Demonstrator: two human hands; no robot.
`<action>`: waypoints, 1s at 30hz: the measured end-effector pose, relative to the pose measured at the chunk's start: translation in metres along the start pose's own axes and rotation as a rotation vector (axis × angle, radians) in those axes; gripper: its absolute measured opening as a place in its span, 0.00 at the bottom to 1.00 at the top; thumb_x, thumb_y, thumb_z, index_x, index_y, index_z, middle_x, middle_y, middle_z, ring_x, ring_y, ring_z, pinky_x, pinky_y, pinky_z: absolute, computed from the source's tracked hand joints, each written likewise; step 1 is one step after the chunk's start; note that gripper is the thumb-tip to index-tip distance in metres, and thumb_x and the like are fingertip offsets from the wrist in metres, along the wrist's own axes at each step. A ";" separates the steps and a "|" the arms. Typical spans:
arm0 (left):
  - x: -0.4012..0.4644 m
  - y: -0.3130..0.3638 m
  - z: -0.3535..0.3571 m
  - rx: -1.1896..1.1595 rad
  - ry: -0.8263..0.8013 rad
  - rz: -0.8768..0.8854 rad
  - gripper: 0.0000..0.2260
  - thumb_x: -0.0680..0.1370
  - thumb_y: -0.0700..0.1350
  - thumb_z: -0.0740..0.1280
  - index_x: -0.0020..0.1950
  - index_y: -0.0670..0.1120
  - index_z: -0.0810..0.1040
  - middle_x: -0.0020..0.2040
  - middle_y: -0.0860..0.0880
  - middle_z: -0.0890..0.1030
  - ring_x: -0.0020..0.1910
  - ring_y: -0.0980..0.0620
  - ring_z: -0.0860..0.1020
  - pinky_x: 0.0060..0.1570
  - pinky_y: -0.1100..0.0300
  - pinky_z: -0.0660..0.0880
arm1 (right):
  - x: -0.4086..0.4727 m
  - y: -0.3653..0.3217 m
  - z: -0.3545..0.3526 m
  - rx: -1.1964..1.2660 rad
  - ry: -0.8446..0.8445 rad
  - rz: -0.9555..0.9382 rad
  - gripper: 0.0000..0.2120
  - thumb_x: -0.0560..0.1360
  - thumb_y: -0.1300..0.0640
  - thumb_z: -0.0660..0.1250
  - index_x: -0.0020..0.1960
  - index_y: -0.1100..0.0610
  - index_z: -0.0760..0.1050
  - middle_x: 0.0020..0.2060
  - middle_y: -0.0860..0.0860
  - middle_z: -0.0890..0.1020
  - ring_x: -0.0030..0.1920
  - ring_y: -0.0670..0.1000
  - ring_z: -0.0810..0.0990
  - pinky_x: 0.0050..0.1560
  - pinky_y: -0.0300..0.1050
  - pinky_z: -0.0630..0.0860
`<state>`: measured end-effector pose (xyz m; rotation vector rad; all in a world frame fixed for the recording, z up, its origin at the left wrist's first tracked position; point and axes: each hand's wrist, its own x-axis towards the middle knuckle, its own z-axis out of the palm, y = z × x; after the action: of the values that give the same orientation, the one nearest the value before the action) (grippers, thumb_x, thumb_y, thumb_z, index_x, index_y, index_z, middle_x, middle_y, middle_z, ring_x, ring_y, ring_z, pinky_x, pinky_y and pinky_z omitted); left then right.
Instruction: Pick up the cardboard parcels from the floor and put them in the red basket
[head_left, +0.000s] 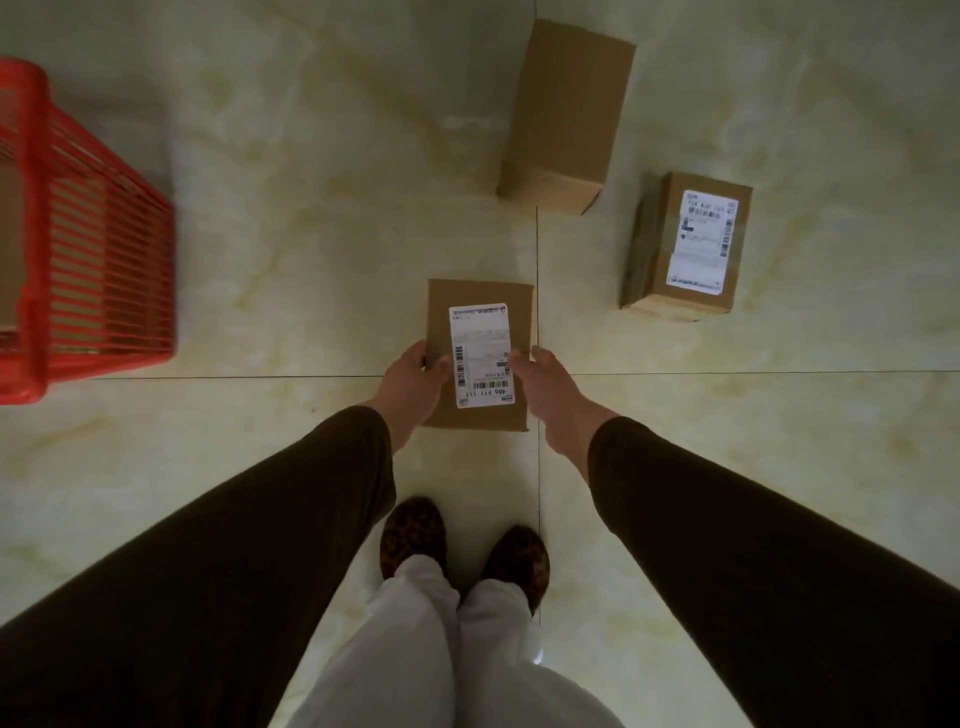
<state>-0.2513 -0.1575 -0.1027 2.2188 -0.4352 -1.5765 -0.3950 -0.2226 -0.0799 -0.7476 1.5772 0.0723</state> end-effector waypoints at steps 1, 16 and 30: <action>0.002 -0.001 0.002 -0.017 -0.009 -0.006 0.16 0.84 0.49 0.60 0.71 0.49 0.72 0.60 0.52 0.79 0.61 0.48 0.77 0.53 0.54 0.69 | 0.002 0.003 0.000 0.011 -0.021 0.001 0.17 0.84 0.51 0.58 0.71 0.53 0.66 0.66 0.54 0.78 0.65 0.55 0.76 0.59 0.50 0.69; -0.118 0.052 -0.087 -0.355 0.110 0.096 0.18 0.82 0.44 0.62 0.71 0.54 0.64 0.63 0.49 0.79 0.54 0.49 0.81 0.41 0.57 0.76 | -0.134 -0.075 0.021 0.079 -0.029 -0.245 0.13 0.83 0.57 0.59 0.66 0.52 0.74 0.57 0.50 0.83 0.56 0.51 0.82 0.46 0.41 0.78; -0.208 0.009 -0.277 -0.548 0.238 0.169 0.21 0.81 0.36 0.63 0.72 0.50 0.65 0.63 0.52 0.77 0.60 0.53 0.78 0.50 0.63 0.77 | -0.254 -0.133 0.189 -0.002 -0.003 -0.437 0.14 0.81 0.55 0.62 0.67 0.52 0.71 0.62 0.51 0.80 0.58 0.50 0.81 0.46 0.38 0.77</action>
<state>-0.0561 -0.0340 0.1559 1.8549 -0.0974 -1.1518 -0.1750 -0.1341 0.1685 -1.0766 1.3796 -0.2453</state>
